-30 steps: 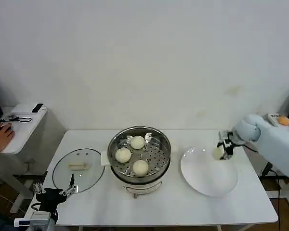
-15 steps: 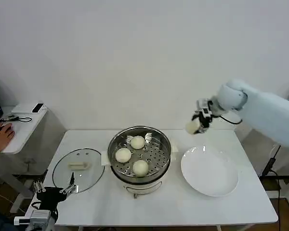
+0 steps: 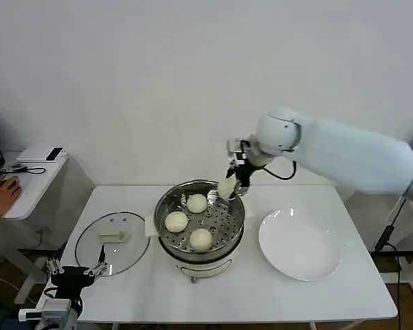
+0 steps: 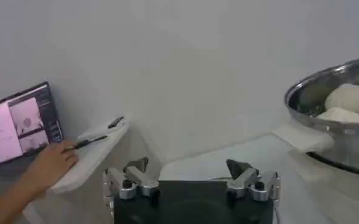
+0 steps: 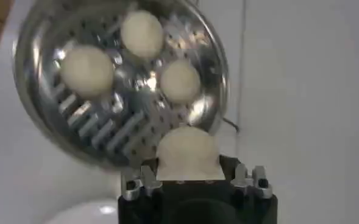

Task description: Take steamed baozi put them in steamer then cover it.

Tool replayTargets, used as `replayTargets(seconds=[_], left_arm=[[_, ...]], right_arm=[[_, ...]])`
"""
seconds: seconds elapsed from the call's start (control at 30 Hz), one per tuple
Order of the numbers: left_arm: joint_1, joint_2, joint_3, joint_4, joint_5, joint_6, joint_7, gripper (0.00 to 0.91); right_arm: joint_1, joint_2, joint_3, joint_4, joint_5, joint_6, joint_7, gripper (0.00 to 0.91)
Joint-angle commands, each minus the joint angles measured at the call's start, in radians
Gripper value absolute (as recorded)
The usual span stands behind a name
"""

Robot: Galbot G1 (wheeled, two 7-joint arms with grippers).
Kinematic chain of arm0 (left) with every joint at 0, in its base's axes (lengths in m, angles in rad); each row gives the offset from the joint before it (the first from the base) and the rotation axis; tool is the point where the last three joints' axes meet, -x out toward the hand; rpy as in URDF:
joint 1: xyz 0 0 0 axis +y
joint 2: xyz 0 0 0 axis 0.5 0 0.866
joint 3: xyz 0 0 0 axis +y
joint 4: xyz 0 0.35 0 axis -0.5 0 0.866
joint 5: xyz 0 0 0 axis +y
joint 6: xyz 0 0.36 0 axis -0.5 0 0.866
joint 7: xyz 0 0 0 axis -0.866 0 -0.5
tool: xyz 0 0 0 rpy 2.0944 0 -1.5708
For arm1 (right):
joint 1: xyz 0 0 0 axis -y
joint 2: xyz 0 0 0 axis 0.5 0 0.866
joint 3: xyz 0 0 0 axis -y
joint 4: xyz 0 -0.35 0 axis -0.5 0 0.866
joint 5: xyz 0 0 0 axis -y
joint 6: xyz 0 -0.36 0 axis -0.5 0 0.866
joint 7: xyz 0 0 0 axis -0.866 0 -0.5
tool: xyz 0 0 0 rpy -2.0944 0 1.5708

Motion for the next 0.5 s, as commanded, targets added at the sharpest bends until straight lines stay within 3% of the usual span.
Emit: replayTargets(seconds=[0.03,0.5], left_arm=[[0.000,-0.001,0.000,-0.002,0.000,0.000,0.000,0.907],[-0.007,0.000,0.002,0.008,0.000,0.000,0.000,0.907]], right_arm=[[-0.056,0.096,-0.039,-0.027,0.083,-0.068,0.039,0.695],[-0.138,0.088,-0.027,-0.082,0.003,-0.057,0.025,0.695]])
